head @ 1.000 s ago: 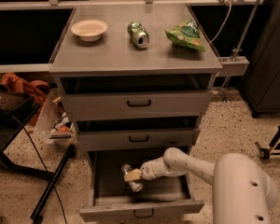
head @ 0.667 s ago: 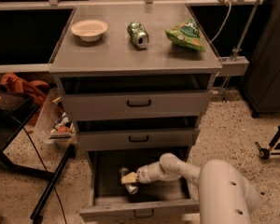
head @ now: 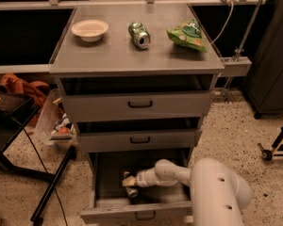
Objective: Place redbull can into bottom drawer
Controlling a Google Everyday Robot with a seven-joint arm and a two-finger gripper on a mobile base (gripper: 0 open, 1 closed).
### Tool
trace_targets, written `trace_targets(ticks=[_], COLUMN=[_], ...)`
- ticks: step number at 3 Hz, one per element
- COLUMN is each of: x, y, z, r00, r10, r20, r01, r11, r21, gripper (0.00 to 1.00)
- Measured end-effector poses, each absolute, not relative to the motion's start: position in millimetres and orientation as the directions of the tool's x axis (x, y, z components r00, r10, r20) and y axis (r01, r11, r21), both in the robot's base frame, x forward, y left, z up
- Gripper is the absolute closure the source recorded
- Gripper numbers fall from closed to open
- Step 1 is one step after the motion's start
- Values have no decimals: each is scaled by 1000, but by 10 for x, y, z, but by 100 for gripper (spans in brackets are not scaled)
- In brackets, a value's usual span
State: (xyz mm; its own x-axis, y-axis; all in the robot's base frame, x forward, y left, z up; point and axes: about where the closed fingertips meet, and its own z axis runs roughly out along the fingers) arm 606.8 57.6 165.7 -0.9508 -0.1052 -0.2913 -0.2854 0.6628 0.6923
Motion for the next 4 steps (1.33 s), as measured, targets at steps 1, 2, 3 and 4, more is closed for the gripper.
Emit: trace_targets(ticks=[1,2,3,4], x=[6033,6012,6005,6004], y=[623,659,652,617], z=[1469,1345,1278,1265], r00=[-961,-966,-968,-968], r10=[-87,-68,-59,-66], r20=[-262,-249,-243,-242], r01=[-246,-221,-215,-221], r11=[703,716,698,675], r21=[667,663,683,704], gripper=[81,58,35,12])
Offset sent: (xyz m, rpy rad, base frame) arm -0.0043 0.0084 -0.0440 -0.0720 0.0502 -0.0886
